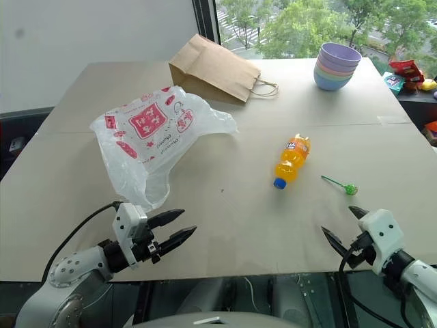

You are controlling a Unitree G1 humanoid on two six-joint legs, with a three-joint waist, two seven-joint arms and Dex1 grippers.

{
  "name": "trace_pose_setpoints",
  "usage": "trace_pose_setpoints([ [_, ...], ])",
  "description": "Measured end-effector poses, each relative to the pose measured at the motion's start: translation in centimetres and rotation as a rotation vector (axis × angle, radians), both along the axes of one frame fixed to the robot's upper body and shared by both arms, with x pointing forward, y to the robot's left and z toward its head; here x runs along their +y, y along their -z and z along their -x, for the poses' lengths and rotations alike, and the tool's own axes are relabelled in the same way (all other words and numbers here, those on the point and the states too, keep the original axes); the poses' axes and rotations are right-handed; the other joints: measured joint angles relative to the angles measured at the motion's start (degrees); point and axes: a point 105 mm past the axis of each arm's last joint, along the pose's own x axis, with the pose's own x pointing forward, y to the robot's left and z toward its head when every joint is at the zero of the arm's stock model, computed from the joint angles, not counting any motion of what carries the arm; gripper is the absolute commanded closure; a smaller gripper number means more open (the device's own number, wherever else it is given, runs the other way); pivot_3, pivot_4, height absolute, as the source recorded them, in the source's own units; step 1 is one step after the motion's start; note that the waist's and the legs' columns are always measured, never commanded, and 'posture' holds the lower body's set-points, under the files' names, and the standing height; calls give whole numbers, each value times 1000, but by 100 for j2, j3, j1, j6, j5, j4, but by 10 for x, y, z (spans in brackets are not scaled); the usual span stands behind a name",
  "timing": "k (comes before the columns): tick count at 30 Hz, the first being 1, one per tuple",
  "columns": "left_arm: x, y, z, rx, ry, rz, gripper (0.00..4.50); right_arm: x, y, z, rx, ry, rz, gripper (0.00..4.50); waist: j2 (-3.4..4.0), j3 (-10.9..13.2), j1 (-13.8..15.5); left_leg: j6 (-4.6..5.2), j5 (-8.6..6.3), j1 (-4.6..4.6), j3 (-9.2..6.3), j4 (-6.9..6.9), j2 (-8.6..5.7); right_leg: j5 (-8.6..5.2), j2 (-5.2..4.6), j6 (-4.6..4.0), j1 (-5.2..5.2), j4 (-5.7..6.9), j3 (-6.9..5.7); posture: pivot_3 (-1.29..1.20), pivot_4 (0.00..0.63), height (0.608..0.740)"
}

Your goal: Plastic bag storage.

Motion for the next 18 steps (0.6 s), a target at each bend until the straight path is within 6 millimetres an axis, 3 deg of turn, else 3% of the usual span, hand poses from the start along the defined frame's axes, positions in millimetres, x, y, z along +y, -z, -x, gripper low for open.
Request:
trace_pose_setpoints([
  [3,-1,-5,-2,-14,7,23,1530,2,0,1,-2,2,-16,0,0,0,1,0,0,1,-1,-5,1,0,0,0,-1,-1,-2,0,150,740],
  [8,-13,-57,-36,-171,-31,133,1530,25,-24,3,-141,-95,-71,0,-1,-1,5,-5,3,4,-3,-3,-1,2,0,3,3,1,-4,0,150,740],
  [12,-18,-85,-59,-274,-114,156,1530,40,-38,10,-171,-188,-113,0,-9,2,-3,-10,6,4,-4,-3,-2,2,3,3,1,2,-6,0,150,740],
  [14,-14,-102,-77,-346,-192,78,1530,51,-50,15,-203,-266,-136,0,-11,0,-2,-10,6,6,-5,-3,-3,2,4,3,2,3,-6,0,150,740],
  [18,3,-106,-106,-422,-310,-205,1530,59,-61,19,-263,-343,-123,0,-12,0,-17,-11,6,12,1,-5,-7,2,5,3,0,8,3,0,150,740],
])
